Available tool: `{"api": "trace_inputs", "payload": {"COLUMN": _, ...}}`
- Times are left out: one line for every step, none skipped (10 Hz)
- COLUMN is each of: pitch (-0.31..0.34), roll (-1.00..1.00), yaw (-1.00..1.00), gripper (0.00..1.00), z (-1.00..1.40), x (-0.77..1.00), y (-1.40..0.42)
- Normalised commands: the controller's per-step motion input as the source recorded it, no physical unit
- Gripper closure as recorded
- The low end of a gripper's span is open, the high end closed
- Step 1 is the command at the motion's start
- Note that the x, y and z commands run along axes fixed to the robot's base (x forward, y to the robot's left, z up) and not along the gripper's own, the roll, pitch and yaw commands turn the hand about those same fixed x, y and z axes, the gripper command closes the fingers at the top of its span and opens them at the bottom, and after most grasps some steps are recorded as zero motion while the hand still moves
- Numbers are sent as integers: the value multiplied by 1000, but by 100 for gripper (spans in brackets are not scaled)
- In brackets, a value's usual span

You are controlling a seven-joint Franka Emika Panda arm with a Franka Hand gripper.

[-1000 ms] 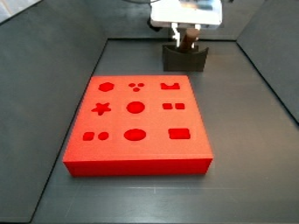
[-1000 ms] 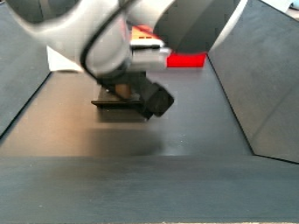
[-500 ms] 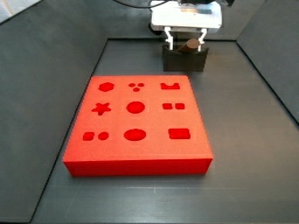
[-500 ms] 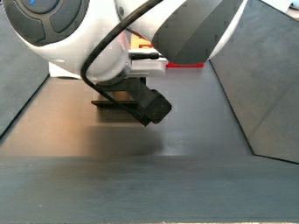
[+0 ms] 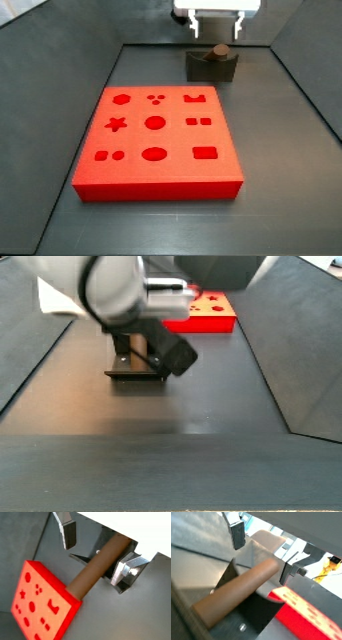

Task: Pick up the oval object. Move up. Place the oval object on the fixture. Regrasp the oval object. Move to above the board. Insert the oval object.
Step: Regrasp the oval object.

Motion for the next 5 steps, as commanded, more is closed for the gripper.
{"api": "trace_inputs", "payload": {"pitch": 22, "roll": 28, "yaw": 39, "gripper": 0, "z": 778, "x": -39, "y": -2}}
{"api": "trace_inputs", "payload": {"pitch": 36, "roll": 37, "yaw": 38, "gripper": 0, "z": 654, "x": -37, "y": -2}}
{"api": "trace_inputs", "payload": {"pitch": 56, "roll": 46, "yaw": 28, "gripper": 0, "z": 409, "x": -35, "y": -1}}
{"api": "trace_inputs", "payload": {"pitch": 68, "roll": 45, "yaw": 16, "gripper": 0, "z": 229, "x": -32, "y": 3}}
{"api": "trace_inputs", "payload": {"pitch": -24, "roll": -1, "yaw": 25, "gripper": 0, "z": 0, "x": -1000, "y": 0}}
